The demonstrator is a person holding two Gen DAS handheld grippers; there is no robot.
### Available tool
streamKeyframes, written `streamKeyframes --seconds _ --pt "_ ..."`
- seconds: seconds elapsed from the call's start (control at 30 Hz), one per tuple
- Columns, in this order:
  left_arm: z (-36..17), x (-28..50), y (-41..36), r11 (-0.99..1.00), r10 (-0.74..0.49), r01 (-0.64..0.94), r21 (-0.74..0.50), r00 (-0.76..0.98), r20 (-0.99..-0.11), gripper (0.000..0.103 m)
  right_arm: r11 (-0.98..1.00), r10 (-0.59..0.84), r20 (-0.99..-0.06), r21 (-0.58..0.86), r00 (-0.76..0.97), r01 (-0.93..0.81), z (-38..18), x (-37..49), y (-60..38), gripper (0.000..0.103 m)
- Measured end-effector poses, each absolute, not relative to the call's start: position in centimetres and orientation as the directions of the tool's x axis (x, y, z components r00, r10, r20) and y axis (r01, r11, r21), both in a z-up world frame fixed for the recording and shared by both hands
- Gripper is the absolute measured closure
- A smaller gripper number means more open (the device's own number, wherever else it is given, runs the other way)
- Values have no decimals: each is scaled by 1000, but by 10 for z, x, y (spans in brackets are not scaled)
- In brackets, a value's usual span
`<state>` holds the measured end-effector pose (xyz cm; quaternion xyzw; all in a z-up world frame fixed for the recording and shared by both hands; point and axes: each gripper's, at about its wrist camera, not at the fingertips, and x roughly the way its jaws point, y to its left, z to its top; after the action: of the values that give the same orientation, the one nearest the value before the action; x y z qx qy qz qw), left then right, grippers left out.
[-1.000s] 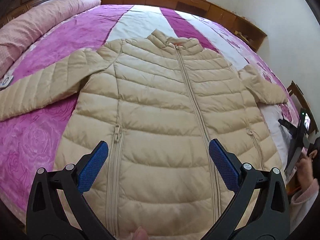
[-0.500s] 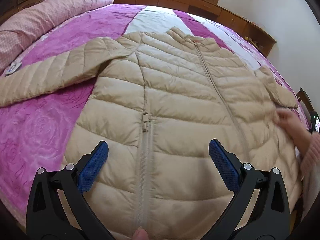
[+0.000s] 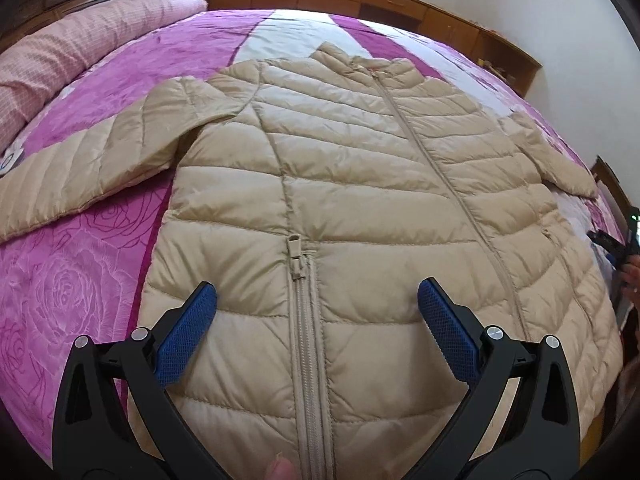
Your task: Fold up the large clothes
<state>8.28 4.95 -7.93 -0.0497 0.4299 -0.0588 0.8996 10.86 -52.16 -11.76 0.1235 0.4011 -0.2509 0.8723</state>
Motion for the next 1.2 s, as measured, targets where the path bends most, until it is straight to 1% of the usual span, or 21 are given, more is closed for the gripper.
streamKeyframes --seconds 0.1,0.33,0.47,0.53,0.7,0.77,0.83,0.9,0.93,1.0,1.03,1.1,1.17,1.2 --pt "-78 82 48 987 -161 75 -145 617 -770 3 843 -339 -761 13 552 537 -117 109 -521 4" --pt "-77 68 41 992 -113 32 -121 645 -756 3 843 -342 -761 11 551 538 -118 109 -521 4" --pt "-84 67 34 998 -54 17 -57 660 -749 3 842 -345 -776 -8 528 540 -119 116 -522 4" --pt "-85 66 33 999 -43 16 -44 665 -745 3 846 -344 -780 -17 523 533 -116 114 -520 4" --pt "-86 66 36 998 -65 25 -65 665 -744 3 904 -195 -782 90 591 418 -95 61 -511 5" --pt "-86 66 35 997 -68 30 -64 666 -743 3 925 -164 -776 93 609 368 -80 31 -498 5" --pt "-87 67 35 998 -66 34 -58 665 -744 3 953 -138 -764 70 630 294 -53 -4 -476 5" --pt "-88 67 35 998 -63 35 -53 664 -745 3 976 -94 -741 62 665 207 -24 -31 -448 5" --pt "-89 67 35 998 -61 34 -52 666 -743 3 987 -41 -716 78 697 138 -7 -43 -429 5" --pt "-90 66 34 998 -58 33 -47 670 -740 3 993 31 -668 106 743 54 13 -55 -401 5" --pt "-91 66 34 999 -54 33 -43 673 -738 3 992 61 -646 127 761 29 17 -55 -385 5" --pt "-91 64 33 999 -50 35 -36 678 -734 3 990 109 -638 137 762 -28 14 -40 -352 5" --pt "-91 63 34 998 -55 38 -39 678 -733 3 989 142 -608 126 781 -82 -2 -15 -319 5" --pt "-92 63 35 998 -61 43 -43 678 -733 3 990 136 -611 109 780 -88 -12 -1 -304 5"
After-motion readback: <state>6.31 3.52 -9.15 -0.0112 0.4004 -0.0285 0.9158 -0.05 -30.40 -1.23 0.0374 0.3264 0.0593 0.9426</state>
